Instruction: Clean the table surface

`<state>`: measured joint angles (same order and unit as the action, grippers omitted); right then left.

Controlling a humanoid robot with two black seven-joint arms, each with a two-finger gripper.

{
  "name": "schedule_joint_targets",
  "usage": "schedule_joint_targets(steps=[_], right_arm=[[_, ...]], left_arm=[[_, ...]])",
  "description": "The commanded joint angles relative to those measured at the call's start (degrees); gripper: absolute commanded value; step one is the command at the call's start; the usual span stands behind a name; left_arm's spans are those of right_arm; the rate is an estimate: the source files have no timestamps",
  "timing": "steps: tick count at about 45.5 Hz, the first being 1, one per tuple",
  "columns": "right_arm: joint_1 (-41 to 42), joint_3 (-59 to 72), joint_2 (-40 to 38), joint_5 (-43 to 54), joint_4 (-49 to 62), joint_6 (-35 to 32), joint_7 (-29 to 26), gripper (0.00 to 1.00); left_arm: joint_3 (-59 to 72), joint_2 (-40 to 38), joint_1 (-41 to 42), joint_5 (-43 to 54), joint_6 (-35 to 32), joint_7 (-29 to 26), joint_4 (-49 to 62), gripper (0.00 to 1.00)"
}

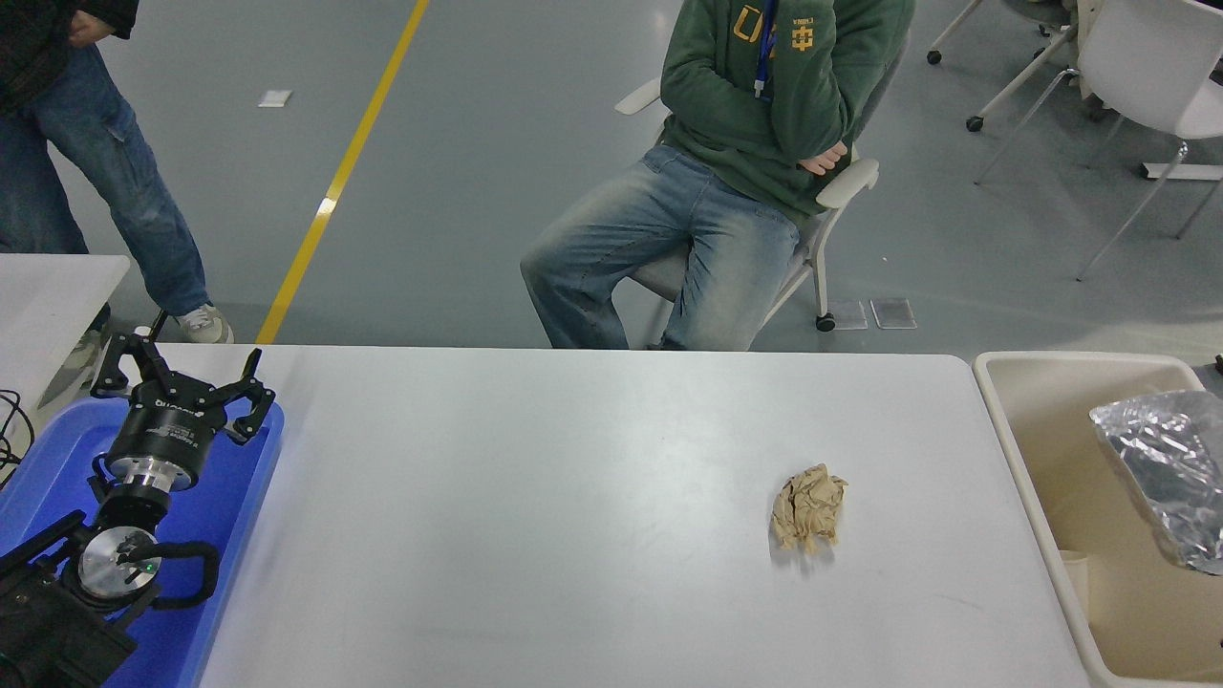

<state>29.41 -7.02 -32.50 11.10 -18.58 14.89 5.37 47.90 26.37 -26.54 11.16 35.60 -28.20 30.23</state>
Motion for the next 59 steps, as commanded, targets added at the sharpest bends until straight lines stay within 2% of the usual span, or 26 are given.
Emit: schedule_joint_targets(steps=[1,25,26,27,29,31,32,59], right_arm=[[0.1,0.1,6.2,-0.1,11.8,-3.3,-0.7,0.0],[0.6,-0.9,7.4,-0.4,12.7,-4.7,-1.2,0.0],[0.6,-1.0,7.4,-0.4,12.8,-4.8,-1.4,0.02],[0.7,-1.0,7.4,-0.4,12.8,-4.8,-1.8,0.22],[0.8,-1.0,7.3,-0.4,12.8,-4.8,-2.3,0.67],[1.1,-1.2,7.4,-0.4,12.6,-4.8,-2.4,0.95],[1.2,-1.2,7.4,-0.4,12.5,-4.9,-2.4,1.0],[2.0,-1.2,7.1,-0.4,12.8,-7.9,-2.4,1.0]], left_arm=[[0.0,0.0,0.0,0.0,0.0,0.0,0.0,1.0],[0.0,0.0,0.1,0.0,0.0,0.1,0.0,1.0],[0.0,0.0,0.1,0.0,0.0,0.1,0.0,1.0],[0.0,0.0,0.1,0.0,0.0,0.0,0.0,1.0],[0.0,0.0,0.1,0.0,0.0,0.0,0.0,1.0],[0.0,0.0,0.1,0.0,0.0,0.0,0.0,1.0],[0.0,0.0,0.1,0.0,0.0,0.1,0.0,1.0],[-0.1,0.0,0.1,0.0,-0.1,0.1,0.0,1.0]])
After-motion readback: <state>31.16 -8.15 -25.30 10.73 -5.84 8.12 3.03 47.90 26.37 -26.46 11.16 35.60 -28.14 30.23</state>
